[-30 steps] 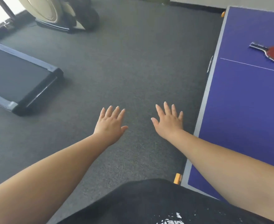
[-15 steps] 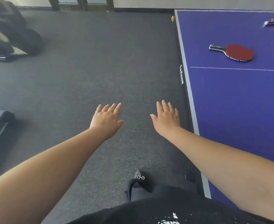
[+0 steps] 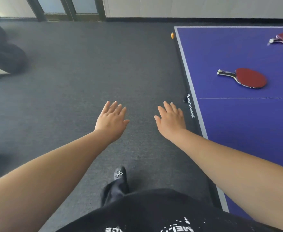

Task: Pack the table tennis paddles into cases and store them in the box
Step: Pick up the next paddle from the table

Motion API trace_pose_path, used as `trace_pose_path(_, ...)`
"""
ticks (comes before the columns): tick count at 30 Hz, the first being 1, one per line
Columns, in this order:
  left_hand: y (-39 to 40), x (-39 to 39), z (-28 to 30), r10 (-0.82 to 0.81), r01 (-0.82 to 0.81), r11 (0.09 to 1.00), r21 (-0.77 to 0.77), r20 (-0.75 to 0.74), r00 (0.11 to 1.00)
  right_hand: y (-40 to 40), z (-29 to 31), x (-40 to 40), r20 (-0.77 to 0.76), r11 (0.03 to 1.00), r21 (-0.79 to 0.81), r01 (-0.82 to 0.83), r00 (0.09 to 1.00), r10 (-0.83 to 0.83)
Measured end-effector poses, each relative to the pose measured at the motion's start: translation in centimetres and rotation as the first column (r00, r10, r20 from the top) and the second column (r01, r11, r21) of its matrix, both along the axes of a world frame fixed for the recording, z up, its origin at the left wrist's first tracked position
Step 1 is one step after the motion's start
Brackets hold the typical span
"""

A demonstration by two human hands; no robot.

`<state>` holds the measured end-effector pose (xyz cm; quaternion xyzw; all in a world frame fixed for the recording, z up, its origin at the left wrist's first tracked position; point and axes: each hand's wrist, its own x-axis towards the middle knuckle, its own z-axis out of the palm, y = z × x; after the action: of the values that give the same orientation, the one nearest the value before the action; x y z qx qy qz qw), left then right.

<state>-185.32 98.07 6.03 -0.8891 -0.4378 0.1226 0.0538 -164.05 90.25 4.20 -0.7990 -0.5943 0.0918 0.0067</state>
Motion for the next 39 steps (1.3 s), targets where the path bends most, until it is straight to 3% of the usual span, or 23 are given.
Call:
trace_pose_path(8, 12.5, 7.6, -0.4, -0.183, 0.183, 0.983, -0.021, -0.014, 0.983, 8.3, -0.1, 6.0, 0.013, 0.978, -0.035, 0.207, 0.978, -0.206)
trace_pose_path(16, 22.8, 17.1, -0.7, -0.339, 0.339, 0.929, -0.146, 0.027, 0.940, 13.6, 0.2, 12.2, -0.044, 0.867, -0.037, 0.496, 0.866, -0.498)
trace_pose_path(24, 26.3, 29.5, -1.3, -0.617, 0.616, 0.783, -0.084, 0.019, 0.787, 17.0, -1.1, 21.0, -0.053, 0.753, -0.042, 0.656, 0.752, -0.657)
trace_pose_path(28, 30.1, 35.8, -0.8, -0.653, 0.653, 0.754, -0.071, 0.016, 0.757, 19.7, -1.0, 26.6, -0.042, 0.720, -0.018, 0.694, 0.719, -0.694)
trace_pose_path(33, 35.6, 41.5, -0.1, -0.618, 0.619, 0.783, -0.055, 0.045, 0.785, 23.2, -0.6, 32.2, -0.041, 0.681, 0.004, 0.733, 0.680, -0.732)
trace_pose_path(39, 41.7, 46.2, -1.3, -0.653, 0.649, 0.755, -0.091, -0.017, 0.757, 27.7, -0.8, 36.3, -0.031, 0.628, -0.024, 0.777, 0.628, -0.778)
